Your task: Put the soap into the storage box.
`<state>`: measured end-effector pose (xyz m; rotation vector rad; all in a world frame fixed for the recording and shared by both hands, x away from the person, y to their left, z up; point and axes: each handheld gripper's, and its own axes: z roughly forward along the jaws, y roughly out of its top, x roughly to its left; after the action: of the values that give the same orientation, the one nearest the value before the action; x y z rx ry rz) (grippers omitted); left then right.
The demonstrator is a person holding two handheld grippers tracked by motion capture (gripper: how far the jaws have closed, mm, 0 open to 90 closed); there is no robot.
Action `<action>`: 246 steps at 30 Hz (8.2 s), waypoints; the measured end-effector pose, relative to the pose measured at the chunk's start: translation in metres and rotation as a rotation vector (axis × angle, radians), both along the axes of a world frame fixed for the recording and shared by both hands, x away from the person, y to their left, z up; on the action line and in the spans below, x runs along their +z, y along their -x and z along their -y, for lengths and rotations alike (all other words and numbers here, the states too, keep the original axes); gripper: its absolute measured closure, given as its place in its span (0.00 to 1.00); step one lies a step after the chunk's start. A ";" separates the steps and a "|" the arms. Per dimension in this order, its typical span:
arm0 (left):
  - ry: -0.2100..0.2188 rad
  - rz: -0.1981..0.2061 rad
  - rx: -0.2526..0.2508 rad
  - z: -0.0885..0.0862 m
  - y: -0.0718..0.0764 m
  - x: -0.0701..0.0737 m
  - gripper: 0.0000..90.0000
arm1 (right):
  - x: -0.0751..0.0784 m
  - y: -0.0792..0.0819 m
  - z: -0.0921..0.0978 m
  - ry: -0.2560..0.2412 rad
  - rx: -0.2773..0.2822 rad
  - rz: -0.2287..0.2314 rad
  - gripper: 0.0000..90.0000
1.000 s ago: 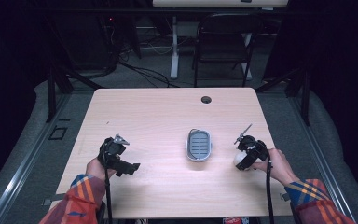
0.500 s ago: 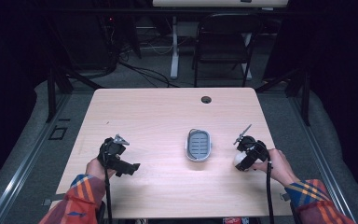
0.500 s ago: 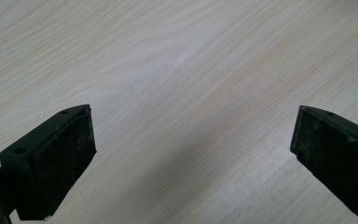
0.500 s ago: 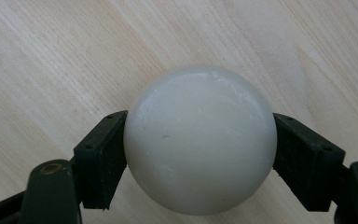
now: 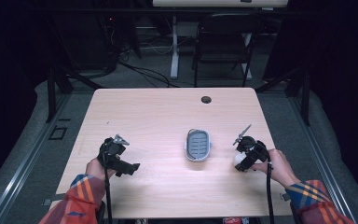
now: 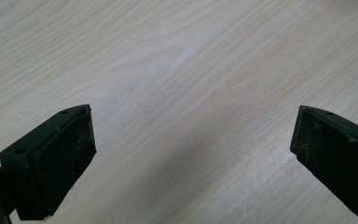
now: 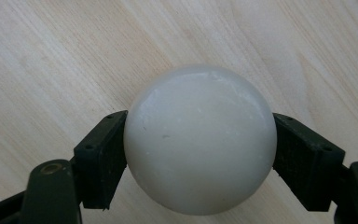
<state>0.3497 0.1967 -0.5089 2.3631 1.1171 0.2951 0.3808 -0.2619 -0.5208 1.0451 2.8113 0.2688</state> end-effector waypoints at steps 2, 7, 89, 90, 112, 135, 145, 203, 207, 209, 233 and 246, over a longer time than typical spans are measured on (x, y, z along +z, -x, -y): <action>0.000 0.000 -0.001 0.000 0.000 0.000 0.00 | 0.000 0.000 0.000 -0.006 -0.001 0.002 0.26; 0.000 -0.007 -0.001 0.000 0.000 -0.001 0.00 | 0.003 0.001 -0.001 -0.024 -0.006 0.012 0.26; -0.011 -0.011 -0.028 0.009 -0.004 -0.003 0.00 | 0.071 -0.036 -0.061 -0.072 0.105 0.095 0.26; -0.010 -0.011 -0.027 0.008 -0.004 -0.003 0.00 | 0.072 -0.037 -0.062 -0.068 0.111 0.095 0.26; -0.005 -0.015 -0.023 0.007 -0.004 -0.003 0.00 | 0.079 -0.048 -0.099 -0.071 0.169 0.097 0.26; -0.012 -0.019 -0.031 0.006 -0.004 -0.004 0.00 | 0.059 -0.060 -0.126 -0.064 0.189 0.072 0.26; -0.010 -0.019 -0.032 0.005 -0.003 -0.004 0.00 | 0.047 -0.063 -0.137 -0.024 0.211 0.057 0.26; -0.010 -0.025 -0.033 0.006 -0.002 -0.005 0.00 | 0.030 -0.063 -0.133 -0.045 0.219 0.016 0.15; -0.011 -0.024 -0.033 0.006 -0.002 -0.004 0.00 | 0.038 -0.059 -0.131 -0.061 0.227 0.038 0.11; -0.011 -0.024 -0.031 0.006 -0.002 -0.004 0.00 | 0.042 -0.056 -0.130 -0.068 0.229 0.052 0.08; -0.014 -0.029 -0.038 0.006 -0.002 -0.005 0.00 | 0.073 -0.015 -0.072 -0.100 0.178 0.134 0.00; -0.013 -0.024 -0.035 0.006 -0.001 -0.004 0.00 | 0.041 0.014 -0.011 -0.097 0.057 0.149 0.02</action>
<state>0.3510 0.1912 -0.5131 2.4007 1.0870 0.2636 0.3673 -0.2508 -0.4800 0.9233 2.7209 0.4736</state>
